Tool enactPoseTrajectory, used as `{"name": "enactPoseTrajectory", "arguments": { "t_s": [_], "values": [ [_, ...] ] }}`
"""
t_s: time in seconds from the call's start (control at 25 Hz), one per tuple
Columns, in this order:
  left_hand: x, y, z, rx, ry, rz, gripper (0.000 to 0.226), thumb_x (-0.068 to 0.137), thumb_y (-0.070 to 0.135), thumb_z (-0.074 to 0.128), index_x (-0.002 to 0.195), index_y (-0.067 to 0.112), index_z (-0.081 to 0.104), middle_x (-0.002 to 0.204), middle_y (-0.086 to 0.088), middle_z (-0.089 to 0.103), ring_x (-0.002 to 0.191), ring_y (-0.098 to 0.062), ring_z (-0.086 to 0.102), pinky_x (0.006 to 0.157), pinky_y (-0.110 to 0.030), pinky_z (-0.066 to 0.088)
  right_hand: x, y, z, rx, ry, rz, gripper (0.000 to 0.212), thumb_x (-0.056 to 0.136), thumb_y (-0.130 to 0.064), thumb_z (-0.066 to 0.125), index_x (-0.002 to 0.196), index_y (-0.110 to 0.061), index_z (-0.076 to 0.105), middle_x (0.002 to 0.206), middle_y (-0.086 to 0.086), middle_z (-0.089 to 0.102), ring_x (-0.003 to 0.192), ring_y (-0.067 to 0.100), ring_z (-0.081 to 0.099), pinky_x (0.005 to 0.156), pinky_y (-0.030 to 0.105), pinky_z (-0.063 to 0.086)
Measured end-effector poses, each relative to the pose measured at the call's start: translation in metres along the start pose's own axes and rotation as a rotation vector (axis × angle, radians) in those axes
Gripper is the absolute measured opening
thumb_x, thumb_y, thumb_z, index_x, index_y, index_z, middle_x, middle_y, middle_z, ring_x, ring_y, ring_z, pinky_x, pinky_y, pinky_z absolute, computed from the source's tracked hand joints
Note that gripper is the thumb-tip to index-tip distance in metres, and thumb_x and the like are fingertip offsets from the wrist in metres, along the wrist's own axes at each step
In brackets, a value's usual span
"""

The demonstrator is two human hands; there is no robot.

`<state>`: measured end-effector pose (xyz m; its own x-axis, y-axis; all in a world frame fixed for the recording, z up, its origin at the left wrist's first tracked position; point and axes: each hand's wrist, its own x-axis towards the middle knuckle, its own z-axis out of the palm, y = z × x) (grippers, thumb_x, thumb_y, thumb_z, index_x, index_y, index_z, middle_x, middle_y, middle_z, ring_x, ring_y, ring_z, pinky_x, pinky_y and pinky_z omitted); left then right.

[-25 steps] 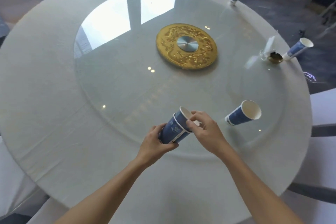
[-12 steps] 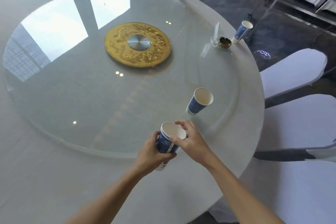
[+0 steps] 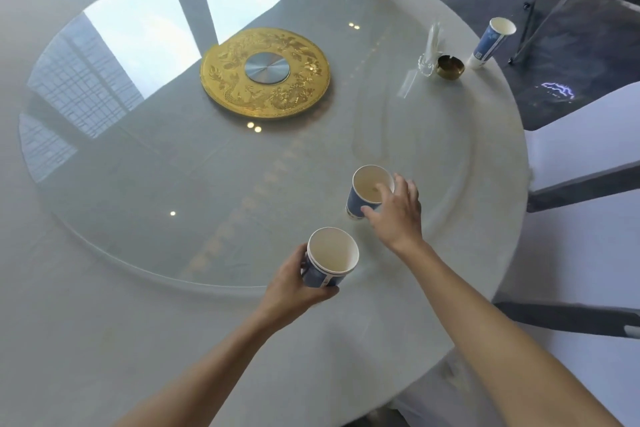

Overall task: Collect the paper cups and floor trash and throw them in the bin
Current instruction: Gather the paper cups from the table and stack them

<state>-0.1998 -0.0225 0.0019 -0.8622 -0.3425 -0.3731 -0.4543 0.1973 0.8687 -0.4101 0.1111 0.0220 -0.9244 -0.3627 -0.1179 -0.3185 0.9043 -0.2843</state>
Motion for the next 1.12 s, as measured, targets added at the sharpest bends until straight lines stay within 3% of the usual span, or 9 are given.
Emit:
{"name": "enactPoseTrajectory", "arguments": {
  "t_s": [0.12,0.2,0.36,0.48,0.64,0.76,0.88,1.0,1.12],
  "values": [
    [-0.009,0.004,0.011,-0.042,0.05,-0.031,0.069,0.071,0.02,0.09,0.129,0.036,0.056,0.111,0.016,0.069,0.096,0.006,0.067,0.069,-0.013,0.054,0.01,0.013,0.005,-0.029,-0.005,-0.101,0.023,0.091,-0.025,0.069,0.104,-0.006,0.067,0.138,0.022,0.049,0.126,0.045,0.048,0.101,0.05,0.049],
    [-0.014,0.006,0.015,-0.067,0.074,-0.047,0.064,0.072,0.021,0.09,0.124,0.037,0.057,0.109,0.015,0.07,0.095,0.004,0.067,0.069,-0.016,0.056,0.009,0.016,-0.002,0.112,-0.01,-0.107,0.019,0.093,-0.023,0.067,0.098,-0.006,0.062,0.126,0.019,0.048,0.106,0.042,0.058,0.089,0.042,0.053],
    [-0.026,0.004,0.022,-0.072,0.137,-0.08,0.065,0.066,0.039,0.091,0.122,0.042,0.057,0.109,0.014,0.069,0.097,-0.004,0.071,0.081,-0.029,0.059,-0.013,0.019,-0.041,0.494,0.043,-0.052,0.016,0.093,-0.024,0.072,0.1,-0.013,0.062,0.126,0.007,0.046,0.091,0.021,0.059,0.086,0.029,0.048],
    [-0.038,0.006,0.031,0.03,0.14,-0.075,0.074,0.065,0.044,0.088,0.13,0.042,0.052,0.116,0.008,0.055,0.099,0.001,0.063,0.084,-0.024,0.053,-0.046,0.029,-0.079,0.696,0.144,-0.028,0.015,0.091,-0.022,0.073,0.087,-0.02,0.059,0.113,0.004,0.049,0.086,0.003,0.058,0.076,0.009,0.046],
    [-0.058,0.001,0.044,0.083,0.092,-0.063,0.071,0.071,0.042,0.087,0.132,0.037,0.051,0.113,0.003,0.051,0.092,-0.001,0.062,0.071,-0.014,0.044,-0.103,0.05,-0.101,0.864,0.127,0.043,0.025,0.079,-0.037,0.069,0.077,-0.017,0.055,0.096,0.018,0.061,0.078,0.019,0.057,0.071,0.031,0.045],
    [-0.077,-0.011,0.057,0.107,0.066,-0.032,0.075,0.068,0.047,0.087,0.133,0.037,0.051,0.114,0.004,0.054,0.096,-0.011,0.066,0.077,-0.025,0.049,-0.161,0.07,-0.092,0.903,0.072,0.108,0.034,0.074,-0.04,0.071,0.081,-0.009,0.057,0.086,0.023,0.064,0.077,0.031,0.061,0.074,0.049,0.051],
    [-0.103,-0.017,0.079,0.145,0.0,0.076,0.08,0.067,0.044,0.089,0.136,0.038,0.049,0.115,0.008,0.055,0.098,-0.011,0.063,0.079,-0.026,0.047,-0.223,0.089,-0.079,0.861,0.014,0.182,0.035,0.069,-0.044,0.074,0.077,-0.015,0.057,0.085,0.018,0.06,0.077,0.022,0.06,0.077,0.048,0.05],
    [-0.126,-0.024,0.112,0.202,-0.158,0.153,0.085,0.069,0.041,0.09,0.143,0.036,0.047,0.12,0.007,0.053,0.106,-0.014,0.059,0.087,-0.03,0.048,-0.281,0.106,-0.069,0.764,-0.053,0.205,0.022,0.065,-0.047,0.074,0.069,-0.035,0.057,0.09,0.003,0.055,0.074,0.015,0.056,0.075,0.034,0.047],
    [-0.145,-0.023,0.147,0.206,-0.263,0.22,0.087,0.069,0.042,0.089,0.145,0.032,0.048,0.118,0.007,0.054,0.11,-0.015,0.059,0.088,-0.028,0.048,-0.329,0.131,-0.058,0.627,-0.102,0.161,0.027,0.073,-0.042,0.078,0.07,-0.034,0.053,0.106,-0.002,0.06,0.089,0.015,0.063,0.085,0.043,0.055]
  ]
}}
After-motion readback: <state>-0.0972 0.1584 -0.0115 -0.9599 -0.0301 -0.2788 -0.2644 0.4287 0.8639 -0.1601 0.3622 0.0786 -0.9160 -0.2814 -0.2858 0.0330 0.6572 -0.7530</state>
